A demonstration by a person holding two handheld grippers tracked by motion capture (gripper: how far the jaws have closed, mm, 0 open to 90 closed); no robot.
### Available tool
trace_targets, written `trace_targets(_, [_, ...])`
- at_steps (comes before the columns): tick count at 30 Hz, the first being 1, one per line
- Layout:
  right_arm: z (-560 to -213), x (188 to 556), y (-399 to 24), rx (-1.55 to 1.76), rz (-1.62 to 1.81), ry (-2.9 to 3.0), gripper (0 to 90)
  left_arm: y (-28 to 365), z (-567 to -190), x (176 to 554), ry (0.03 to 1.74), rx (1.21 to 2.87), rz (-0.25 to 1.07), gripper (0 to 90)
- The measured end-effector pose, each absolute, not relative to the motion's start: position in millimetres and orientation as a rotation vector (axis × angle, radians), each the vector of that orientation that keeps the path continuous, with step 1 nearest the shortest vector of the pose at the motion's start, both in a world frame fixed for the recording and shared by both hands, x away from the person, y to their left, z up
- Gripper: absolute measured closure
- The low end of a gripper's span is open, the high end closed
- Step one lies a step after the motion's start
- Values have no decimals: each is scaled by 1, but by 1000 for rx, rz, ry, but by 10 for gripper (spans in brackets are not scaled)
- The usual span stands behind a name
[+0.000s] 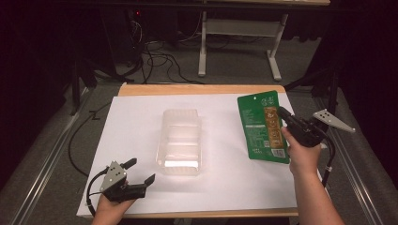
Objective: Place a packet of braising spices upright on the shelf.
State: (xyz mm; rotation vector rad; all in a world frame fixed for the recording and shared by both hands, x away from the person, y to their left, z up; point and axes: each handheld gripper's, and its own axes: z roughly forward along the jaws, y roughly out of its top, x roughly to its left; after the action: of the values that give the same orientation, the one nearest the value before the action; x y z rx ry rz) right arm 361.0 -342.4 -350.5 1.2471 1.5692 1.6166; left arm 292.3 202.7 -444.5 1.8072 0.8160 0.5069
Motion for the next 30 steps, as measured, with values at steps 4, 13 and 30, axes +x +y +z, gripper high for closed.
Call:
trace_targets(4, [-350,364,-336,1224,1620,1523,900,203,-445,292,813,1811,505,128])
trace_targets(13, [-350,358,-339,1212,1598,1517,900,203,-445,292,815,1806,506,128])
trace_targets(30, [-365,315,-365,1207,1551,1568,900,200,-445,292,807,1818,507,129])
